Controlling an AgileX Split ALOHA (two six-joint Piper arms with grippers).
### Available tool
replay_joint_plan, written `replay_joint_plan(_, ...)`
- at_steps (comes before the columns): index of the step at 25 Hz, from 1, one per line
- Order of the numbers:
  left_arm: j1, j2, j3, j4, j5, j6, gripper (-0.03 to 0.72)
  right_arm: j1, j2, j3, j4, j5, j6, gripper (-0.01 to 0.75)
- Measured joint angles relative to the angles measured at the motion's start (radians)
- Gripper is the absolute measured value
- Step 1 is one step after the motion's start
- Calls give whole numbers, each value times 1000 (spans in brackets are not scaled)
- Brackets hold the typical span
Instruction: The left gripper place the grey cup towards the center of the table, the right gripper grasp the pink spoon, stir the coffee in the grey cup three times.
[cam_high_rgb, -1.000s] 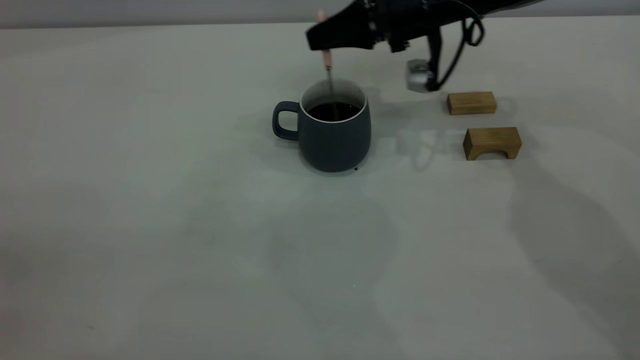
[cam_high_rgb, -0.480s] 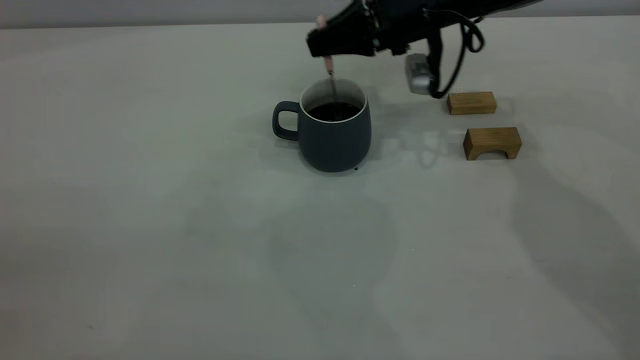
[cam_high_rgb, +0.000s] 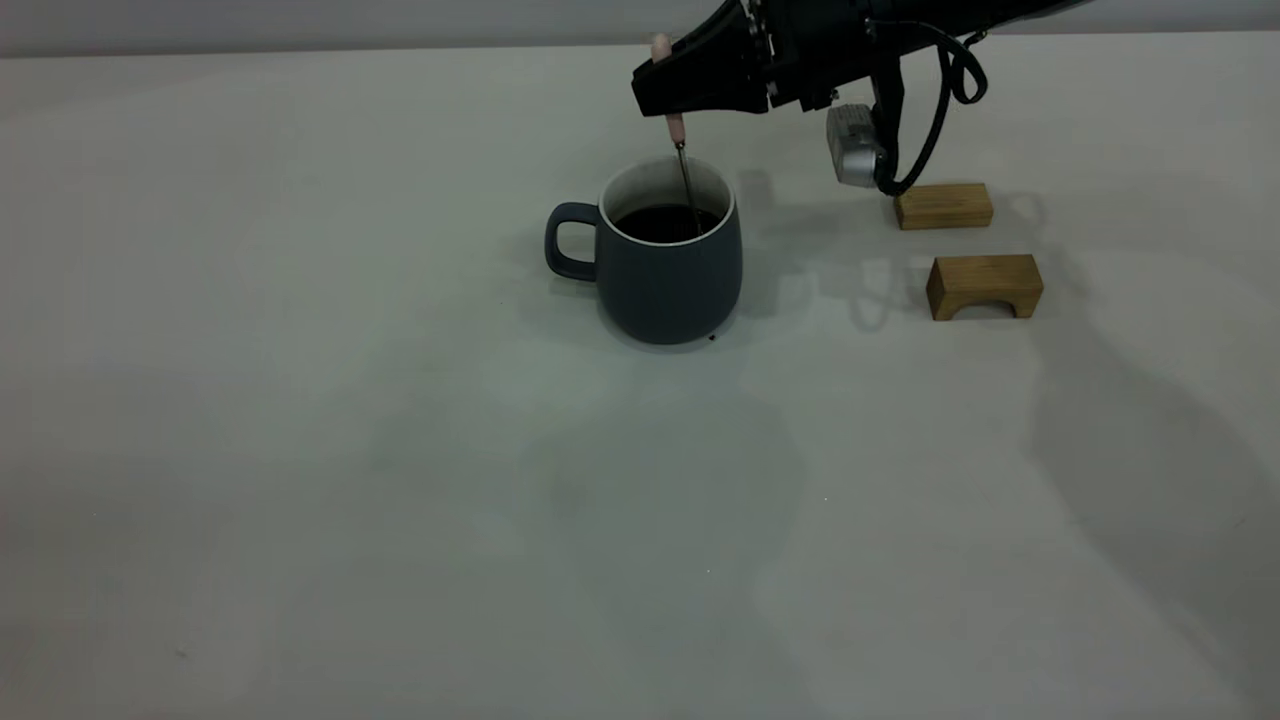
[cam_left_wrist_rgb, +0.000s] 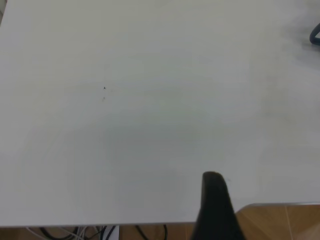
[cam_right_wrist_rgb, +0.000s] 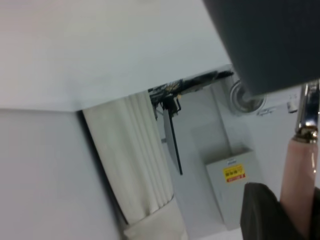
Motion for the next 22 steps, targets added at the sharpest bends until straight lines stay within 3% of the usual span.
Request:
replay_joint_plan(5,0,0,0,0,0,0,590,0,0,0,8,0,-3,153)
replay_joint_plan(16,0,0,0,0,0,0,590,-1,-19,-35,-91,1,-51,577)
replay_joint_plan(18,0,0,0,0,0,0,590,-3,-49,-73,-159,2,-63,622)
replay_joint_plan(22,0,0,0,0,0,0,590,-15,-148,-174,-320,16,-144,639)
